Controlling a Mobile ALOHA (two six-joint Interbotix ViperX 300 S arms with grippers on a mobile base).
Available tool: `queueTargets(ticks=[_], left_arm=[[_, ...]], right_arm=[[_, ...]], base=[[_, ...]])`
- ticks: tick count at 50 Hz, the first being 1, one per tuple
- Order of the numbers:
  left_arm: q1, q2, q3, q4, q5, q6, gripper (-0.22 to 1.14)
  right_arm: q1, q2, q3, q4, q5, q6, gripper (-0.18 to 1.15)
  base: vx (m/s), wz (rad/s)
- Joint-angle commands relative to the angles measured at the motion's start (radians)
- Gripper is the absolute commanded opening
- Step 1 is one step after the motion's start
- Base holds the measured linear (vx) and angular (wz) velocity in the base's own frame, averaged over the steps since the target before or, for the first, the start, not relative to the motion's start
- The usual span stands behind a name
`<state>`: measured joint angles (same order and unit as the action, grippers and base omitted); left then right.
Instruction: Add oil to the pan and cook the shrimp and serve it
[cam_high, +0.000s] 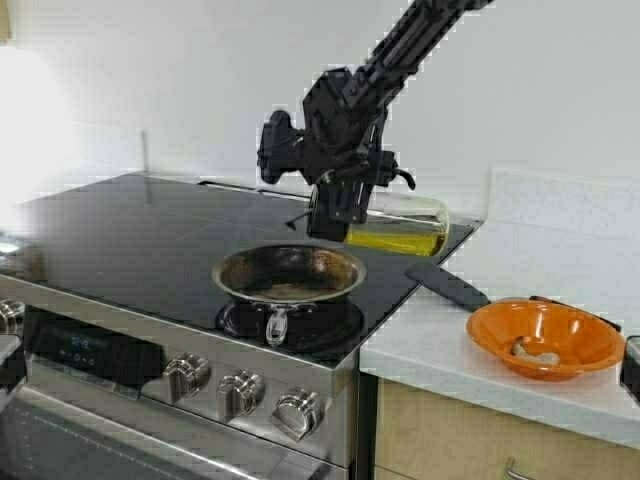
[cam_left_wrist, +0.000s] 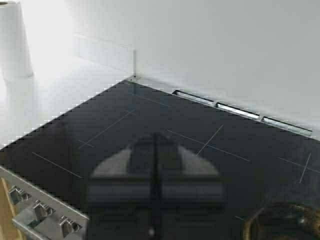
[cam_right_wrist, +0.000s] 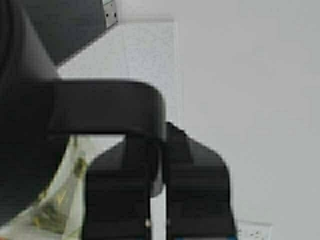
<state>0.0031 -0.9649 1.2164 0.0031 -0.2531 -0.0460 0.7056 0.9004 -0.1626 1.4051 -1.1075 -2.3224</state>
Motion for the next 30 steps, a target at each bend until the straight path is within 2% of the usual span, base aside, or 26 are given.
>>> queueTargets(ticks=[1, 30], left_arm=[[0.0, 0.006, -0.008, -0.002, -0.006, -0.002, 0.03], [0.0, 0.006, -0.005, -0.002, -0.006, -0.002, 0.03]], right_arm=[[0.003, -0.029, -0.029, -0.023, -0.02, -0.012, 0.08], [0.003, 0.0, -0.038, -0.055, -0.032, -0.063, 0.08]], base=[[0.0, 0.0], [0.0, 0.0]])
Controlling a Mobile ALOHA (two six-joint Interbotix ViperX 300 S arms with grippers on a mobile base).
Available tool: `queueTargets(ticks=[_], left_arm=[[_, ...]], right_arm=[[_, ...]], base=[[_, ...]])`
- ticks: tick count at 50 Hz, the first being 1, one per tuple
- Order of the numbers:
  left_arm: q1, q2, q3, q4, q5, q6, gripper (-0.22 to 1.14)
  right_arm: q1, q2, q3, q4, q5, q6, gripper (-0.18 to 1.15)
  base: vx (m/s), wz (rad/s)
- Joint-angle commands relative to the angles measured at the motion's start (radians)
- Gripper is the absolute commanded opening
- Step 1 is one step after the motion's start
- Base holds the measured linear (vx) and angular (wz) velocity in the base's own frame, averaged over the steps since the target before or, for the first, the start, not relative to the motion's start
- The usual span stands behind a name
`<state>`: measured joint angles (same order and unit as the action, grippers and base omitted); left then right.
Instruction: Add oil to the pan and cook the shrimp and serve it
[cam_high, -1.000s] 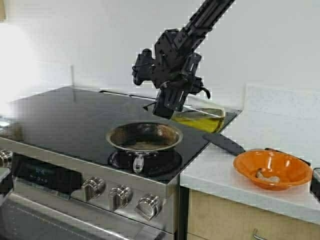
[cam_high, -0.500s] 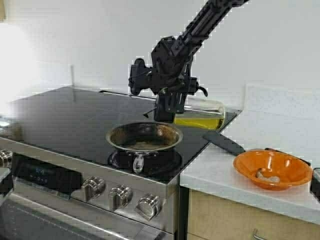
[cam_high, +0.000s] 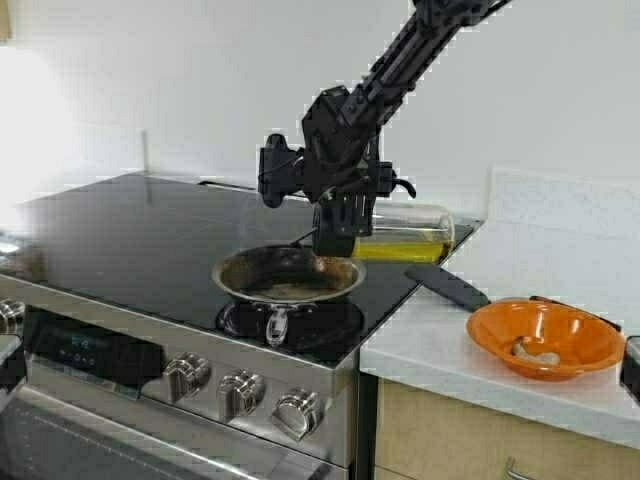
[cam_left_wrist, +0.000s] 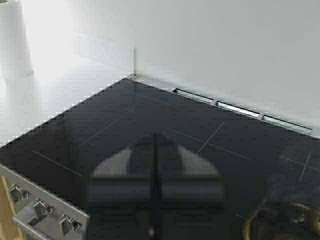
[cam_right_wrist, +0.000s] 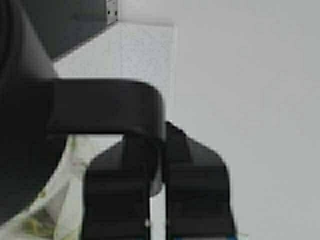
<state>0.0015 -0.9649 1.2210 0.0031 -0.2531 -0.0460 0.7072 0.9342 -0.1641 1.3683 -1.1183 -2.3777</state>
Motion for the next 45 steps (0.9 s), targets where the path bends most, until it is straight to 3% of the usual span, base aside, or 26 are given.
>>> queueTargets(ticks=[1, 12, 17, 22, 31, 38, 45], left_arm=[[0.002, 0.006, -0.009, -0.002, -0.006, -0.002, 0.03], [0.002, 0.006, -0.009, -0.002, -0.005, -0.002, 0.03], [0.003, 0.006, -0.009, -0.002, -0.006, -0.002, 0.03], [0.002, 0.006, -0.009, -0.002, -0.005, -0.002, 0.03], [0.002, 0.006, -0.009, -0.002, -0.006, -0.002, 0.03], [0.002, 0.006, -0.008, -0.002, -0.006, -0.002, 0.03], [0.002, 0.006, -0.008, -0.002, -0.005, -0.005, 0.03]], right_arm=[[0.002, -0.034, -0.037, -0.018, -0.021, -0.011, 0.08], [0.002, -0.018, -0.057, -0.038, -0.021, -0.061, 0.08], [0.002, -0.029, -0.057, -0.034, -0.021, -0.003, 0.08], [0.002, -0.057, -0.067, 0.061, -0.021, 0.037, 0.08], [-0.017, -0.163, -0.055, 0.302, 0.023, 0.419, 0.08], [-0.025, -0.279, 0.08, 0.305, 0.101, 0.68, 0.08], [-0.049, -0.353, 0.19, 0.265, 0.11, 0.765, 0.08]], base=[[0.0, 0.0], [0.0, 0.0], [0.0, 0.0], [0.0, 0.0], [0.0, 0.0], [0.0, 0.0], [0.0, 0.0]])
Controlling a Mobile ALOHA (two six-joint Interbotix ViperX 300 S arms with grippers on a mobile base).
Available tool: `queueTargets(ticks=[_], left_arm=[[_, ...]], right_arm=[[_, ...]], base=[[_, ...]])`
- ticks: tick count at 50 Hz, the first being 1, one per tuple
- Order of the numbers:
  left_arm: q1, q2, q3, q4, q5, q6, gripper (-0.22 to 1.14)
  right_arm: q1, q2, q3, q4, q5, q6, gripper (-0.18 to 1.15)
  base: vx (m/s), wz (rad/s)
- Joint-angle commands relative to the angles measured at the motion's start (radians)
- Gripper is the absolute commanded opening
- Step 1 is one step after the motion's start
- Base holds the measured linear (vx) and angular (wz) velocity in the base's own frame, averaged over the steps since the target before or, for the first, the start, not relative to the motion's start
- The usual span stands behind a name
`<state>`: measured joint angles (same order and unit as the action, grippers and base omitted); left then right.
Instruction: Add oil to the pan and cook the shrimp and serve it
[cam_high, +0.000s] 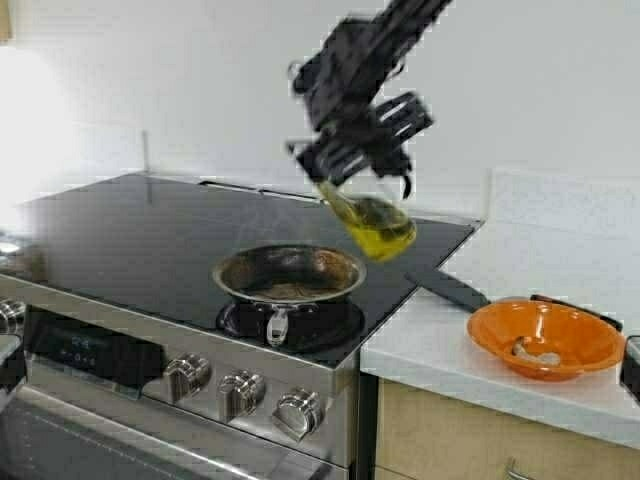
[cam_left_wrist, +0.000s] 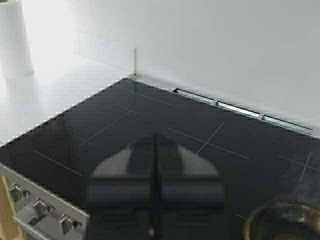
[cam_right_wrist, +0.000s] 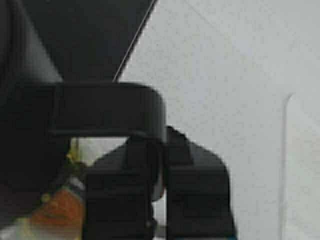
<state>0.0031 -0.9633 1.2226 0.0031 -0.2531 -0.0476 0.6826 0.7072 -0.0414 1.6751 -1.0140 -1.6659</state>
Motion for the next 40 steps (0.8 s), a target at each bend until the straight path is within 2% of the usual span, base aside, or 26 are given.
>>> queueTargets(ticks=[1, 9, 20, 27, 40], left_arm=[[0.0, 0.005, -0.009, -0.002, -0.005, -0.003, 0.03], [0.0, 0.005, -0.009, -0.002, -0.006, 0.0, 0.03], [0.0, 0.005, -0.009, -0.002, -0.005, -0.003, 0.03], [0.0, 0.005, -0.009, -0.002, -0.005, -0.003, 0.03], [0.0, 0.005, -0.009, -0.002, -0.006, -0.003, 0.03]], right_arm=[[-0.025, -0.133, 0.08, -0.049, 0.006, 0.057, 0.08], [-0.037, -0.199, 0.15, -0.071, 0.026, 0.124, 0.08], [-0.072, -0.351, 0.293, -0.077, 0.137, 0.41, 0.08], [-0.109, -0.469, 0.411, -0.109, 0.233, 0.538, 0.08], [-0.227, -0.696, 0.595, -0.179, 0.377, 0.589, 0.08]], base=[[0.0, 0.0], [0.0, 0.0], [0.0, 0.0], [0.0, 0.0], [0.0, 0.0]])
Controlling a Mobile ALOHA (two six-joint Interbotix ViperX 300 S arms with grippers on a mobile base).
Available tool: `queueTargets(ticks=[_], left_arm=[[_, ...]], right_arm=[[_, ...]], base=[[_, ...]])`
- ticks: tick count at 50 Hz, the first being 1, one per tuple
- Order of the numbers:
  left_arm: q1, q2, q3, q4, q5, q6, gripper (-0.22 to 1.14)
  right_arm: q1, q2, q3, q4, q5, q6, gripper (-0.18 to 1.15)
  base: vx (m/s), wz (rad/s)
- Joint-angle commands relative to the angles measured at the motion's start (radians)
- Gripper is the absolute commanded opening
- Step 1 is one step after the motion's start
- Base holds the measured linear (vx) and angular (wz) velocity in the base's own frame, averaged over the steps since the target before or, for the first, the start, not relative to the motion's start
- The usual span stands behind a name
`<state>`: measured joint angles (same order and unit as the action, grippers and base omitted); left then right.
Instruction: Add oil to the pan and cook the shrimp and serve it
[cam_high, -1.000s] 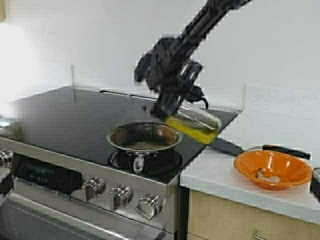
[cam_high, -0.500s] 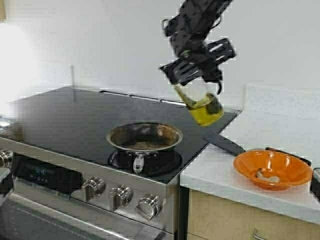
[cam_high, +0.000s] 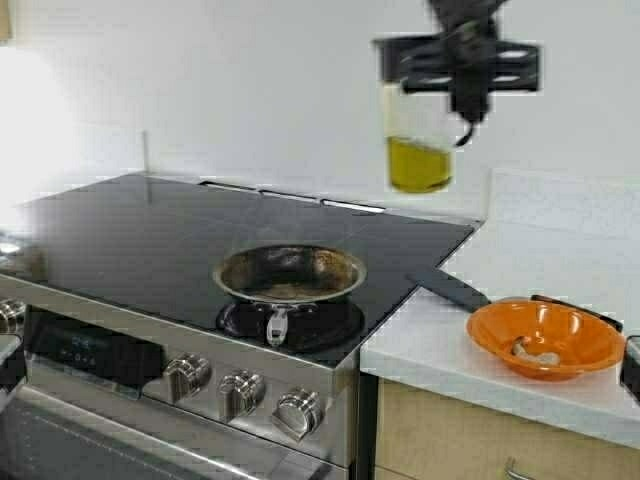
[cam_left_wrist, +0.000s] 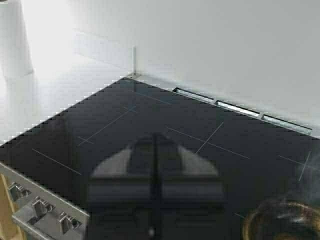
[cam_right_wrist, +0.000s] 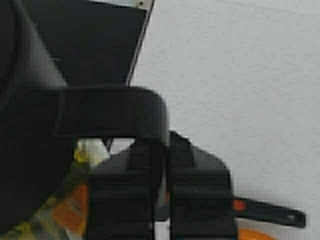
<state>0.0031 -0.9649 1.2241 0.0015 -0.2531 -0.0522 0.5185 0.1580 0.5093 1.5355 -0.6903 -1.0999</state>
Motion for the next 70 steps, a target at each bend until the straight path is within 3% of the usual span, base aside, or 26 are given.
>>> queueTargets(ticks=[1, 12, 18, 29, 41, 51, 61, 70], left_arm=[[0.0, 0.005, -0.011, 0.0, -0.006, 0.002, 0.03], [0.0, 0.006, -0.009, 0.0, -0.005, 0.005, 0.03], [0.0, 0.006, -0.009, 0.0, -0.006, 0.005, 0.03], [0.0, 0.006, -0.006, 0.0, -0.006, 0.005, 0.03], [0.0, 0.006, -0.003, 0.0, -0.006, 0.009, 0.03], [0.0, 0.005, -0.005, 0.0, -0.006, 0.011, 0.03], [0.002, -0.014, 0.006, 0.003, -0.006, 0.028, 0.03], [0.0, -0.021, 0.011, 0.005, -0.006, 0.026, 0.03]], right_arm=[[-0.08, -0.163, 0.057, -0.048, 0.067, 0.023, 0.08], [-0.318, -0.314, 0.106, -0.117, 0.328, 0.015, 0.08], [-0.433, -0.336, 0.092, -0.196, 0.376, 0.012, 0.08], [-0.684, -0.318, 0.041, -0.284, 0.499, 0.038, 0.08], [-0.874, -0.173, -0.069, -0.348, 0.561, 0.046, 0.08], [-0.965, 0.029, -0.201, -0.371, 0.632, 0.046, 0.08], [-1.019, 0.242, -0.403, -0.54, 0.718, 0.043, 0.08], [-1.055, 0.39, -0.512, -0.541, 0.724, 0.043, 0.08]], base=[[0.0, 0.0], [0.0, 0.0], [0.0, 0.0], [0.0, 0.0], [0.0, 0.0], [0.0, 0.0], [0.0, 0.0], [0.0, 0.0]])
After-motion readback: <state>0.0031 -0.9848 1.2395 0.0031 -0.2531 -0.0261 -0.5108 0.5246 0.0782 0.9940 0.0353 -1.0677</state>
